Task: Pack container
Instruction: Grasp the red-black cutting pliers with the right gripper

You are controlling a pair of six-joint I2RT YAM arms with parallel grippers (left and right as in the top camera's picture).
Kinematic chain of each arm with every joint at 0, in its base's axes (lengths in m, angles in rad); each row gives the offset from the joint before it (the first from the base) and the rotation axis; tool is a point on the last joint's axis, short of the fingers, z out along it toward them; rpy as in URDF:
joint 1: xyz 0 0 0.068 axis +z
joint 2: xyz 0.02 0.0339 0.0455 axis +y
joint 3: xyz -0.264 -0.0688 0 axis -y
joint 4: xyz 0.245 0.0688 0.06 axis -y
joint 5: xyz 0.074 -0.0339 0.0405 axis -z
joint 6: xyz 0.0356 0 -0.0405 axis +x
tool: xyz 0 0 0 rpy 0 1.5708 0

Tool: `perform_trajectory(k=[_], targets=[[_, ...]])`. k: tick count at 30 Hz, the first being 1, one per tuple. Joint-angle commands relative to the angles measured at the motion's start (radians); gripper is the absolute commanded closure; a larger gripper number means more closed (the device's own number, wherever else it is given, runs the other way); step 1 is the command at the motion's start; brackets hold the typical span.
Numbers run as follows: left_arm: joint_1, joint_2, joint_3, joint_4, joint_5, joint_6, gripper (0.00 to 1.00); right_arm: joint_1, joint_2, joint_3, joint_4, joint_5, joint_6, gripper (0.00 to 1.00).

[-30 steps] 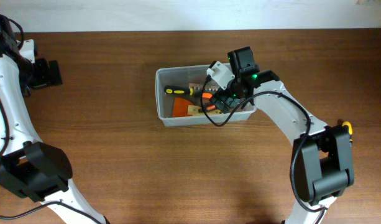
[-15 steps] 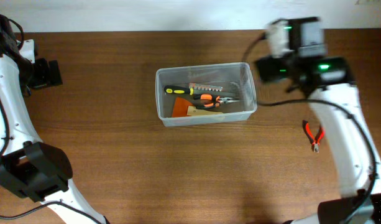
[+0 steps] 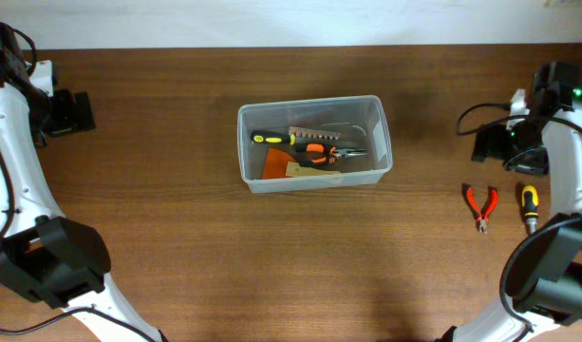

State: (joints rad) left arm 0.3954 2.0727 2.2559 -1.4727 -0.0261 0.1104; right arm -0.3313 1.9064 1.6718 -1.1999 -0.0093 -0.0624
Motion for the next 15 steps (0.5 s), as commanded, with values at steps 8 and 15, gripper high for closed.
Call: perform_trajectory(k=[8,15], targets=[[0.005,-0.006,-0.003,0.002,0.004,-0.012,0.01,0.003,0.104,-0.156,0.089,-0.032,-0.17,0.14],[0.005,-0.006,-0.003,0.002,0.004,-0.012,0.01,0.01,0.135,-0.269,0.219,-0.039,-0.274,0.23]])
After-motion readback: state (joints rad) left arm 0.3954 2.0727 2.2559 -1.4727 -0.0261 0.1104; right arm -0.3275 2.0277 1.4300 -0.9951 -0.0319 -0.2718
